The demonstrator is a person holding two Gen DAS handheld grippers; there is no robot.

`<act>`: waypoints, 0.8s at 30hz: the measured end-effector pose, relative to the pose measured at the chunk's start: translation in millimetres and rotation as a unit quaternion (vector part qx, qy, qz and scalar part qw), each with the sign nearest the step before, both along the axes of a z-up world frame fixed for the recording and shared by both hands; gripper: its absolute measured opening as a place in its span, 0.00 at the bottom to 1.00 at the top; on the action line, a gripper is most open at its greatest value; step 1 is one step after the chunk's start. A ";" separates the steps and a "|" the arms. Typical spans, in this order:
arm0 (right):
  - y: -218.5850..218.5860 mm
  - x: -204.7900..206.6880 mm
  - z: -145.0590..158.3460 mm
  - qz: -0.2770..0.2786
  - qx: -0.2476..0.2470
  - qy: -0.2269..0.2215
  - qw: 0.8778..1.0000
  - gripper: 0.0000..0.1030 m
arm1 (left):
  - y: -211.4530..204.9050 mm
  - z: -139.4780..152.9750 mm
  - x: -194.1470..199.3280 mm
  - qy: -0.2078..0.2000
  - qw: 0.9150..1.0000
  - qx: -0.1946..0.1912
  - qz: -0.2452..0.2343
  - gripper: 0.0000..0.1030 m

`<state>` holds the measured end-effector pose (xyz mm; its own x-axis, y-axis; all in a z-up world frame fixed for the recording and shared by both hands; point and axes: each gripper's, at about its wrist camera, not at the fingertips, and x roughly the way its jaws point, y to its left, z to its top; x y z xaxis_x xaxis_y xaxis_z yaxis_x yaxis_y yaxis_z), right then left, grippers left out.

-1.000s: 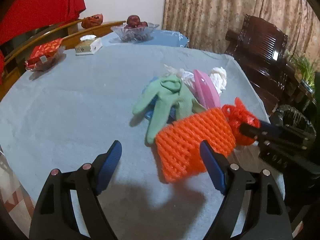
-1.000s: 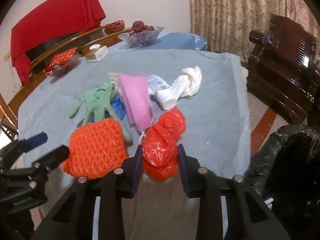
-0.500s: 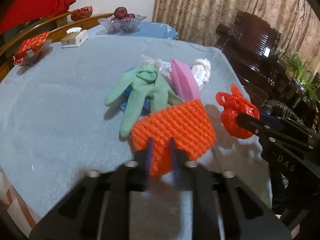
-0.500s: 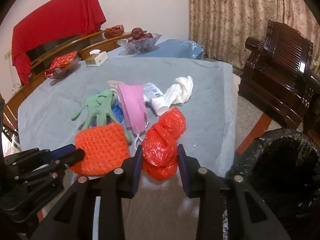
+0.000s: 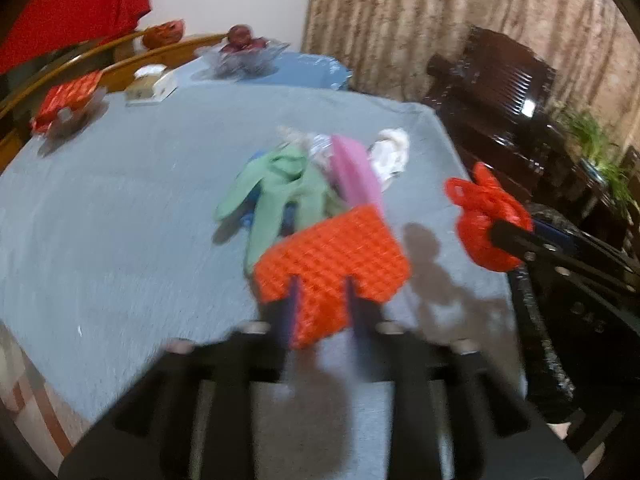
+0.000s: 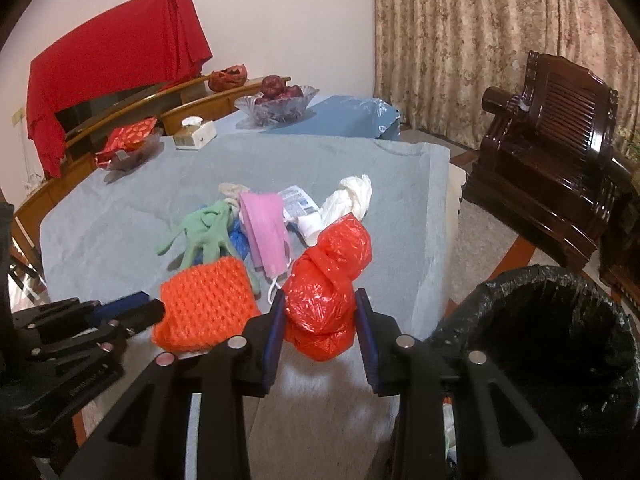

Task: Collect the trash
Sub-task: 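Grasp the orange foam net with the left gripper while the right holds the red bag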

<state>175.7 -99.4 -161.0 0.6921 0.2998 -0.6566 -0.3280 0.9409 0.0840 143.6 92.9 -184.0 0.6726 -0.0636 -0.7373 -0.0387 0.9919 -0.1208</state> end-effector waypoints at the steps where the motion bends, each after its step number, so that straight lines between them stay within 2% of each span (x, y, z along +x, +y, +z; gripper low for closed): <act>1: -0.1 0.7 -2.6 0.000 0.000 0.003 1.000 0.33 | 3.6 -3.0 1.0 0.002 1.000 0.000 0.003 0.45; 2: 0.0 1.6 -4.6 -0.001 0.000 0.005 1.000 0.33 | 5.0 -7.9 3.5 0.009 1.000 0.003 0.005 0.45; 5: 3.0 4.6 -13.2 0.000 -0.001 0.014 1.000 0.33 | 7.0 -20.3 12.0 0.026 1.000 0.001 0.008 0.55; 8: 5.6 7.6 -19.2 0.004 -0.003 0.018 1.000 0.33 | 8.9 -27.4 18.9 0.032 0.999 -0.019 0.007 0.55; 9: 7.0 7.9 -20.5 0.005 -0.004 0.018 1.000 0.33 | 8.8 -27.8 19.8 0.032 0.999 -0.023 0.004 0.53; 13: 10.6 10.3 -23.1 0.010 -0.007 0.020 1.000 0.33 | 4.7 -25.1 21.6 0.026 0.999 -0.031 -0.006 0.25; 16: 10.2 8.8 -20.5 0.010 -0.006 0.017 1.000 0.33 | 5.8 -15.9 16.2 0.013 0.999 -0.033 -0.005 0.20; 24: 3.1 -5.7 2.7 0.009 -0.002 -0.008 1.000 0.33 | 0.9 28.5 -8.3 -0.035 0.999 -0.032 -0.012 0.19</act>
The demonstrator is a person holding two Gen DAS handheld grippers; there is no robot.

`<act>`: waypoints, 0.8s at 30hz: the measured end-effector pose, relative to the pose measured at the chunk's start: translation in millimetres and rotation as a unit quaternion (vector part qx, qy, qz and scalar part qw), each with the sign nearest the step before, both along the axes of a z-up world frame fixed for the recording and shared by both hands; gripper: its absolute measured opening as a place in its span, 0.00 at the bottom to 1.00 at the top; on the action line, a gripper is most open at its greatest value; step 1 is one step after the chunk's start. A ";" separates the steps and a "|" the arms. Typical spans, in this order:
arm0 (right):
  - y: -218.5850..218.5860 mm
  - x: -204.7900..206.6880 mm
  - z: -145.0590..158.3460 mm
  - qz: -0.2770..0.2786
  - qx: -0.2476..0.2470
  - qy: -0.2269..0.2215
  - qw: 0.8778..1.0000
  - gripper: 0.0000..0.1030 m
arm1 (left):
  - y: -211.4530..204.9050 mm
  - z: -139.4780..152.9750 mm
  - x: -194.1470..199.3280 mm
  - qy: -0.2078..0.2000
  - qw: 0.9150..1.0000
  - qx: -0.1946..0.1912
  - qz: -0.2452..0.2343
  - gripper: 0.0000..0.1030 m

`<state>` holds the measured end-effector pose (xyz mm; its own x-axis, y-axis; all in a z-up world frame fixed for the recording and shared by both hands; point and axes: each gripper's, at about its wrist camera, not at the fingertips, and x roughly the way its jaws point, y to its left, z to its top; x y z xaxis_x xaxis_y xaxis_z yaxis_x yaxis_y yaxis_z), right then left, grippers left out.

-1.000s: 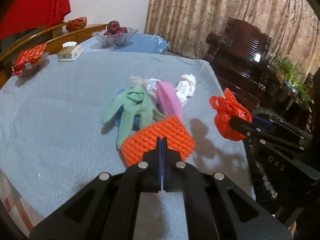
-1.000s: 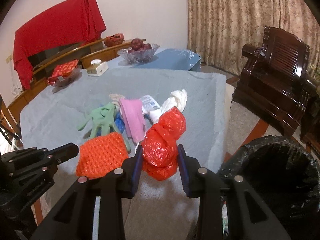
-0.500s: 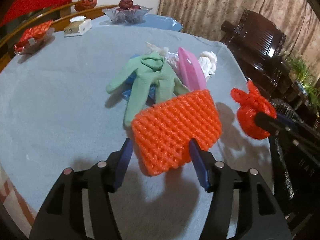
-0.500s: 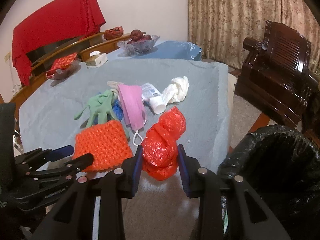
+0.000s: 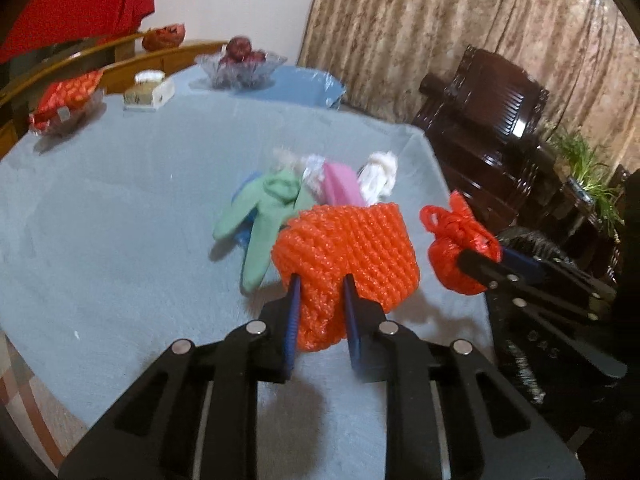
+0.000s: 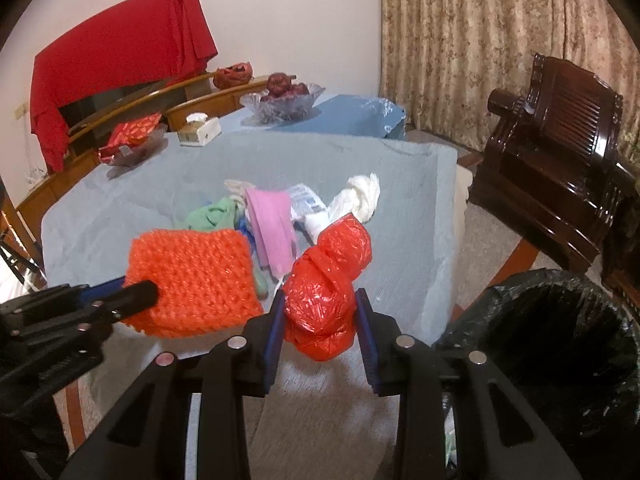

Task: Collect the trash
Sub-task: 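Grasp the orange foam net with the left gripper while the right holds the red bag, then move both grippers over the bin and release the net and red bag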

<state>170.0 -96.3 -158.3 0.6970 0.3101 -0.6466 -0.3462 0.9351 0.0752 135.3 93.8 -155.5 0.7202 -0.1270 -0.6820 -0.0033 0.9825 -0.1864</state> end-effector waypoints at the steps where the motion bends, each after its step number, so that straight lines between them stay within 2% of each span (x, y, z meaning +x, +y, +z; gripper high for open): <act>1: -1.3 -2.8 4.0 0.000 0.001 -0.004 1.000 0.33 | -2.2 4.7 -2.8 -0.005 1.000 0.002 -0.002 0.19; 11: -29.3 -28.4 43.6 -0.014 0.008 -0.037 0.999 0.33 | -32.3 42.3 -20.7 -0.041 0.998 0.030 -0.023 0.19; 24: -84.5 -61.4 81.6 -0.062 0.014 -0.074 0.995 0.33 | -80.1 69.2 -31.1 -0.069 0.995 0.031 -0.071 0.19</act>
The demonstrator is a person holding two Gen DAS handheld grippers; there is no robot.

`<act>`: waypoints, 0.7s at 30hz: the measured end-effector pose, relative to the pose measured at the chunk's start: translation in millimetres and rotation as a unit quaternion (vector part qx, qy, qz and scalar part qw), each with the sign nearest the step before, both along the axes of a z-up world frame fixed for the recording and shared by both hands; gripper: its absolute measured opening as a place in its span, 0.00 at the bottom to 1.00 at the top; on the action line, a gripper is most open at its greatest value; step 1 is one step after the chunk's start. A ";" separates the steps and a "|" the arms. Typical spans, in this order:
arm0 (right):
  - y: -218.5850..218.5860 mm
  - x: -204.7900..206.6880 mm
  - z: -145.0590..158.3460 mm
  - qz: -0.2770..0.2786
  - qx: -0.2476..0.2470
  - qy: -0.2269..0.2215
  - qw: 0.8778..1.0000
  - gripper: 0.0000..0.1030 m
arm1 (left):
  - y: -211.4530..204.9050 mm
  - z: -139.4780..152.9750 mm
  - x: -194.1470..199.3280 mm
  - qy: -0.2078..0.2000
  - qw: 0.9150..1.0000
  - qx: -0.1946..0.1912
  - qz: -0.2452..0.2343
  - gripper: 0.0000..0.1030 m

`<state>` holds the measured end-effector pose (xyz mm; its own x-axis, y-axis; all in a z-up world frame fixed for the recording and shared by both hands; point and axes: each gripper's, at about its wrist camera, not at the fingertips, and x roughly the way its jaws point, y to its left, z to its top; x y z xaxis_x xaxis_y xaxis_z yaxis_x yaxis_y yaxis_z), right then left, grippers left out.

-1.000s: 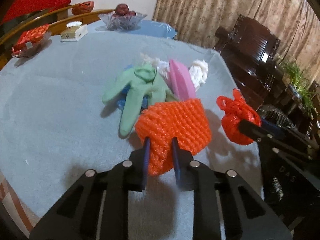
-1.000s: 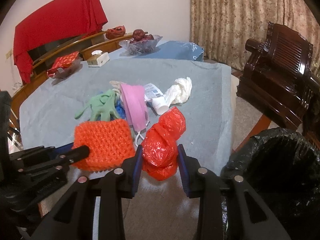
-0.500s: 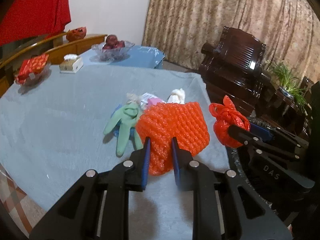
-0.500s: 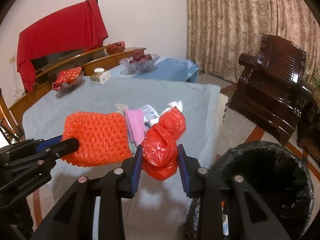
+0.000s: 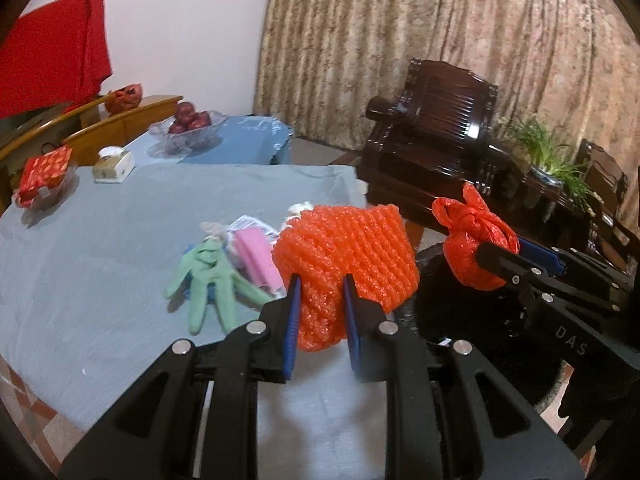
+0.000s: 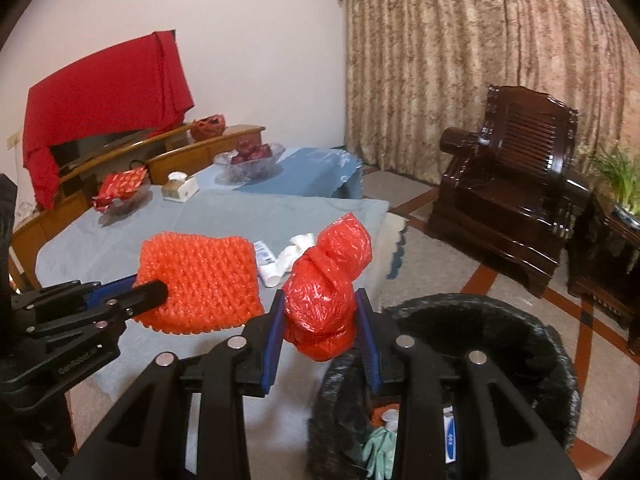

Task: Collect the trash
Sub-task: 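Move both grippers over the bin and release the net and red bag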

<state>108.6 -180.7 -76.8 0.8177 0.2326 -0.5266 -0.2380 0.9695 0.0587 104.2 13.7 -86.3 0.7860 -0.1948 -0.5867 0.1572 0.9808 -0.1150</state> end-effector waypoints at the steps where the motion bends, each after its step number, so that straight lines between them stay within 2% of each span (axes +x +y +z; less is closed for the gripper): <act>1: -3.6 -2.0 0.5 -0.004 0.000 -0.001 1.000 0.33 | -5.5 1.6 -0.2 -0.001 1.000 0.000 -0.005 0.19; 12: -64.6 -26.5 4.8 -0.071 -0.007 -0.005 0.997 0.33 | -62.1 6.4 -1.3 -0.009 0.998 0.003 -0.066 0.19; 21: -113.9 -37.7 -6.1 -0.125 -0.007 0.010 0.992 0.33 | -108.5 -2.3 5.1 0.001 0.993 0.012 -0.117 0.19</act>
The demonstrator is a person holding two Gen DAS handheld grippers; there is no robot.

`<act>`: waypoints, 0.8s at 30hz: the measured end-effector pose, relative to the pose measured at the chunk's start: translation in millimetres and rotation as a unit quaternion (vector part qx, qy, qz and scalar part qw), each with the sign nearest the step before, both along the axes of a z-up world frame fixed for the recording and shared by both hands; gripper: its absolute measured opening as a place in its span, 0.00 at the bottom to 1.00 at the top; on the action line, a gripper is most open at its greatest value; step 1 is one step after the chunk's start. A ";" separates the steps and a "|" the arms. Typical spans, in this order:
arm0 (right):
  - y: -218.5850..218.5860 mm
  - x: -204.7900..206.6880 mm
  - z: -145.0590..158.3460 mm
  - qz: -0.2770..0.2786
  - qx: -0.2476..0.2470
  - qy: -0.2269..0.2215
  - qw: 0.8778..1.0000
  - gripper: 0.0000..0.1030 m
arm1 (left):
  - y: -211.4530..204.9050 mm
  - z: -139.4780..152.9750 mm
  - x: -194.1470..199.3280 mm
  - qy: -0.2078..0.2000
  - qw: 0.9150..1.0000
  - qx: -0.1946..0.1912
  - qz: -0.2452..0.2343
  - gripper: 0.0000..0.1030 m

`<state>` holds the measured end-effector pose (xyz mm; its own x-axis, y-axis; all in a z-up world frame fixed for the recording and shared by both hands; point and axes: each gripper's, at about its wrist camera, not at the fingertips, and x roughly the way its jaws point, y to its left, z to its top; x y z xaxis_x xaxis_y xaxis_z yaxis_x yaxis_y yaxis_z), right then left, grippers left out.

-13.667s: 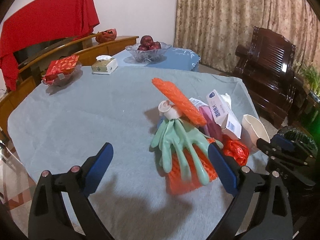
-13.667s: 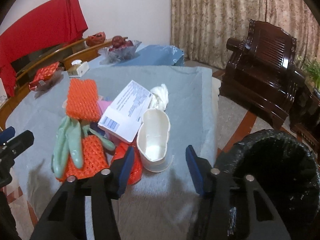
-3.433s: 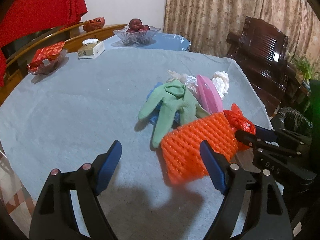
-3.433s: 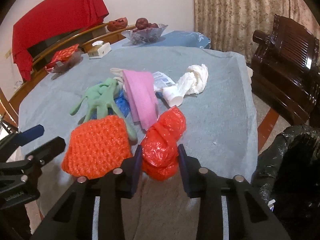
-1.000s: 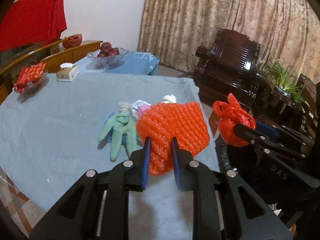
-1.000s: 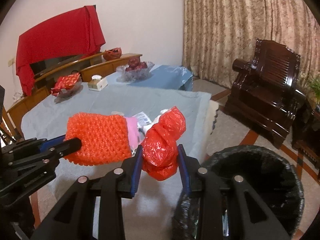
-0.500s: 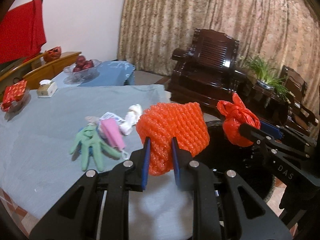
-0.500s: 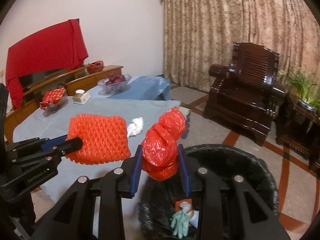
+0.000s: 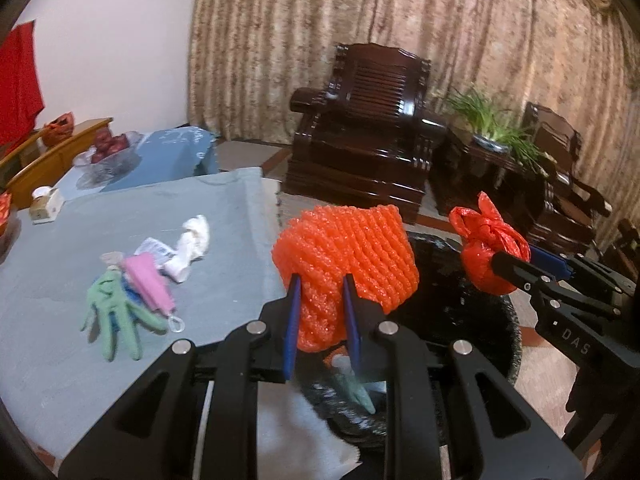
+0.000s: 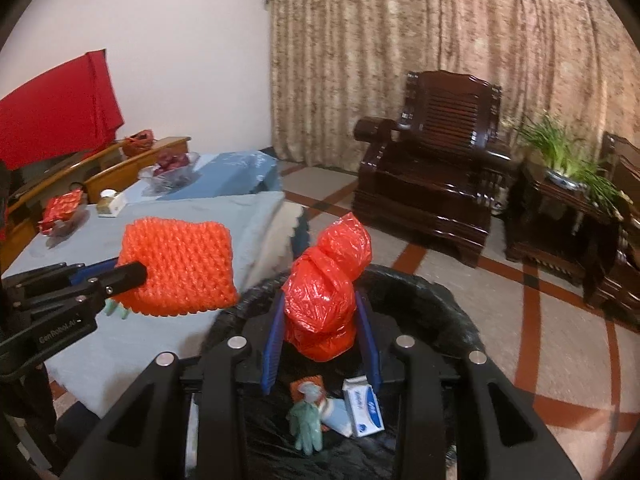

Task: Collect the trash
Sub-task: 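Move both grippers over the bin and release the net and red bag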

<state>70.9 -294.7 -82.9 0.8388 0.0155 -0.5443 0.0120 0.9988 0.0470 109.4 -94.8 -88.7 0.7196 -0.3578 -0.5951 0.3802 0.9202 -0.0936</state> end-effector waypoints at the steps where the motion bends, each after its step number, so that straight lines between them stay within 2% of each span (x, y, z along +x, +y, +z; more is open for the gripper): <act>1: -4.6 -0.8 -1.5 -0.005 0.001 0.002 1.000 0.33 | -7.0 -2.5 1.4 0.003 1.000 0.002 -0.007 0.19; 12: -38.6 -4.0 -26.7 -0.044 0.003 0.036 0.998 0.34 | -50.9 -33.6 17.2 0.034 0.998 0.019 -0.053 0.20; 14: -41.5 -4.0 -31.5 -0.049 0.002 0.044 0.998 0.36 | -55.7 -38.6 21.3 0.044 0.997 0.017 -0.059 0.27; 16: -45.5 -4.4 -36.1 -0.058 0.001 0.049 0.997 0.38 | -55.7 -42.8 24.5 0.056 0.996 0.005 -0.062 0.39; 19: -51.2 -7.1 -38.7 -0.070 0.008 0.050 0.996 0.59 | -49.9 -45.3 26.7 0.059 0.997 0.000 -0.052 0.55; 21: -54.2 -10.9 -37.3 -0.080 0.016 0.040 0.996 0.86 | -44.3 -43.8 26.4 0.056 0.997 -0.001 -0.045 0.62; 22: -54.6 -12.5 -35.4 -0.084 0.018 0.034 0.996 0.93 | -39.9 -41.2 25.7 0.051 0.998 -0.001 -0.038 0.68; 24: -54.8 -13.2 -32.2 -0.085 0.023 0.027 0.996 0.94 | -31.3 -36.8 24.5 0.041 0.999 0.001 -0.026 0.77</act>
<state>57.7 -349.4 -115.1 0.8014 -0.0981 -0.5900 0.1841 0.9790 0.0873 133.9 -126.1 -125.5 0.6488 -0.3924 -0.6520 0.4186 0.8996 -0.1248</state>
